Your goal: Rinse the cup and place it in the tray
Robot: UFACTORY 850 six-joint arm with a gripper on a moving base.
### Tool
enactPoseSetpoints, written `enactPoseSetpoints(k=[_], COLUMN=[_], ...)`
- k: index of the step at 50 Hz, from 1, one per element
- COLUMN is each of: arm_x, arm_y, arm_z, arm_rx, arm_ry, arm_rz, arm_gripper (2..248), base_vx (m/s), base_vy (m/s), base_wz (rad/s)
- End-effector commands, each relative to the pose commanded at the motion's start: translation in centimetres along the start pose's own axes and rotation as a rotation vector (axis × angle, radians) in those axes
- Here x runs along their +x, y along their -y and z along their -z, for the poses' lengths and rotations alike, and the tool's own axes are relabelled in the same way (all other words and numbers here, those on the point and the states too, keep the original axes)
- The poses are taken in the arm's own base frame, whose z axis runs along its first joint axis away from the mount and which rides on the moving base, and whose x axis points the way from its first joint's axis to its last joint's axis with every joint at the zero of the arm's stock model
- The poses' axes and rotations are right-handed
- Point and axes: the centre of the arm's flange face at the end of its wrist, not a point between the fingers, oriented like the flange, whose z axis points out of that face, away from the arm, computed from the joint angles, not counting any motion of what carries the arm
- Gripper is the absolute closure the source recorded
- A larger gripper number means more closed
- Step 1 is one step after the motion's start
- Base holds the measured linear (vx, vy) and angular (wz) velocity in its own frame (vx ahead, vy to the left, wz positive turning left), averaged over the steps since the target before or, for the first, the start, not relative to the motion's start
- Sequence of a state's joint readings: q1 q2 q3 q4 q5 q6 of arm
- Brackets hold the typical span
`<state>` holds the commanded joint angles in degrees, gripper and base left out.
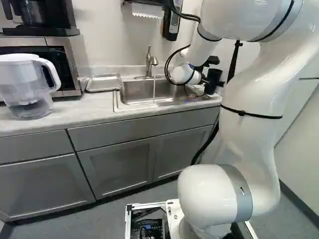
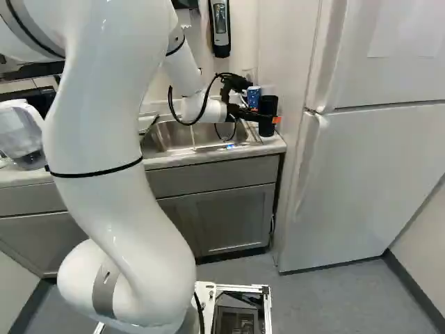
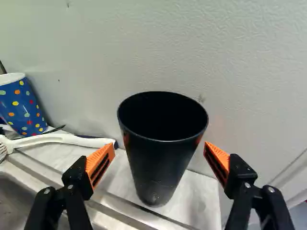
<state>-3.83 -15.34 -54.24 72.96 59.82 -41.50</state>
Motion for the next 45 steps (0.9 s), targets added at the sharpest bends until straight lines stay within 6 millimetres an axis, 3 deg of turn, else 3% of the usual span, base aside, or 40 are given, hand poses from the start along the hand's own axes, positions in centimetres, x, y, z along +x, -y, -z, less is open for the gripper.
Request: enactPoseSetpoints(k=[7, 8, 12, 13, 18, 19, 45], arm_x=[0.0, 0.0, 0.0, 0.0, 0.0, 0.0, 1.2], arm_y=[0.0, 0.0, 0.0, 0.0, 0.0, 0.0, -0.2], arm_z=[0.0, 0.0, 0.0, 0.0, 0.0, 0.0, 0.8], arm_rx=[0.000, 0.000, 0.000, 0.000, 0.000, 0.000, 0.011], arm_ry=[0.000, 0.000, 0.000, 0.000, 0.000, 0.000, -0.013], arm_rz=[0.000, 0.000, 0.000, 0.000, 0.000, 0.000, -0.019], arm_gripper=[10, 47, 47, 85, 85, 119, 125], base_vx=[0.000, 0.000, 0.000, 0.000, 0.000, 0.000, 0.000], base_vy=[0.000, 0.000, 0.000, 0.000, 0.000, 0.000, 0.000], base_wz=[0.000, 0.000, 0.000, 0.000, 0.000, 0.000, 0.000])
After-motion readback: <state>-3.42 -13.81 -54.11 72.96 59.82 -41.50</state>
